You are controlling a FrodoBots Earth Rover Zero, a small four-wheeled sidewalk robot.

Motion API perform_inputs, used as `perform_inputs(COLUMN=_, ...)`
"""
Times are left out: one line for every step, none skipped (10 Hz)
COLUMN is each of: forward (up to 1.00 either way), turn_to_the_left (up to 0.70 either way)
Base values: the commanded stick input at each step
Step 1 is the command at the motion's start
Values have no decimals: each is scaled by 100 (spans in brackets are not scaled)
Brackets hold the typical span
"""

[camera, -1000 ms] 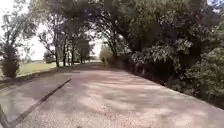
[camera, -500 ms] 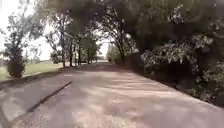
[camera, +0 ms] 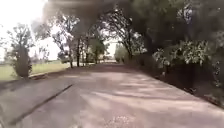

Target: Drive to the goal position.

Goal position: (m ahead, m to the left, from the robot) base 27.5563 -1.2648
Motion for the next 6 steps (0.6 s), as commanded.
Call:
perform_inputs(forward=100, turn_to_the_left=-5)
perform_inputs(forward=100, turn_to_the_left=-5)
perform_inputs(forward=100, turn_to_the_left=-5)
perform_inputs(forward=100, turn_to_the_left=-6)
perform_inputs(forward=100, turn_to_the_left=-7)
perform_inputs(forward=100, turn_to_the_left=-8)
